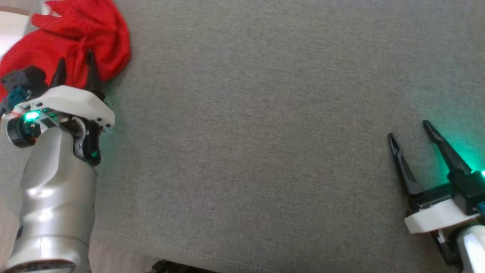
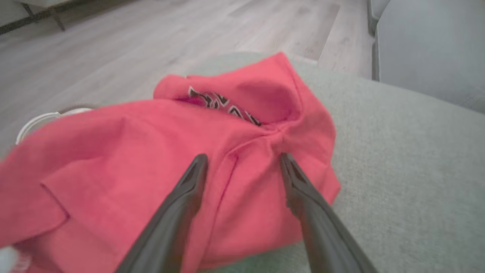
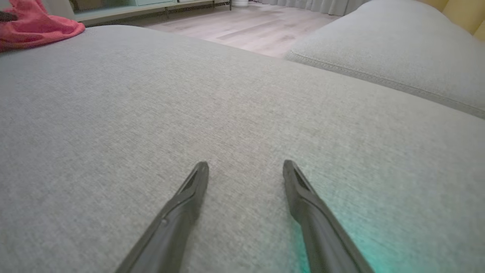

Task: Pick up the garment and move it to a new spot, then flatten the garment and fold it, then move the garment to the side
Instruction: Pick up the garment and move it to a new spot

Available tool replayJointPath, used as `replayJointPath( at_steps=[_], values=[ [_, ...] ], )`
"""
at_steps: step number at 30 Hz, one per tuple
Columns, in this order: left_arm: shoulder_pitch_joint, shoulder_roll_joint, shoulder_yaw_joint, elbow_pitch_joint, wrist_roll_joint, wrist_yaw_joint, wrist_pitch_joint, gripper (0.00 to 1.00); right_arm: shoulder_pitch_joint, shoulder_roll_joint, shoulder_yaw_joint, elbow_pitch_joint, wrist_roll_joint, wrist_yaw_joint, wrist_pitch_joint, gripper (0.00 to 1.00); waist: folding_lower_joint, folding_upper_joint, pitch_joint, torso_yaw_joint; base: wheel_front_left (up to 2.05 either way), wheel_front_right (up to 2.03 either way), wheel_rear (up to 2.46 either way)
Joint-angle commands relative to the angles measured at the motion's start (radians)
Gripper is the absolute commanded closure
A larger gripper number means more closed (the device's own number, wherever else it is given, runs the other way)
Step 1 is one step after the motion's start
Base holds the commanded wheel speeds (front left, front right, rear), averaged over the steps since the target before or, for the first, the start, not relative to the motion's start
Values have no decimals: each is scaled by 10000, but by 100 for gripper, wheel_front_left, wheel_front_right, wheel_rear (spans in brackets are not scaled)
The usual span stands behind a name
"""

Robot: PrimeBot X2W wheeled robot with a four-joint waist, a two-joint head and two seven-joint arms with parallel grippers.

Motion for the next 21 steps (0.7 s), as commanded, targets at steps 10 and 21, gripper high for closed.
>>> replayJointPath(
  at_steps=[10,21],
  values=[
    [-1049,878,-429,1967,389,-3,368,100,258,-83,-65,-601,204,-9,282,0,-1,0,30,-458,0,0,0],
    [-1416,998,-1024,433,116,-244,-222,100,-102,1060,405,974,385,-9,-528,0,-1,0,-1861,-990,0,0,0]
  ],
)
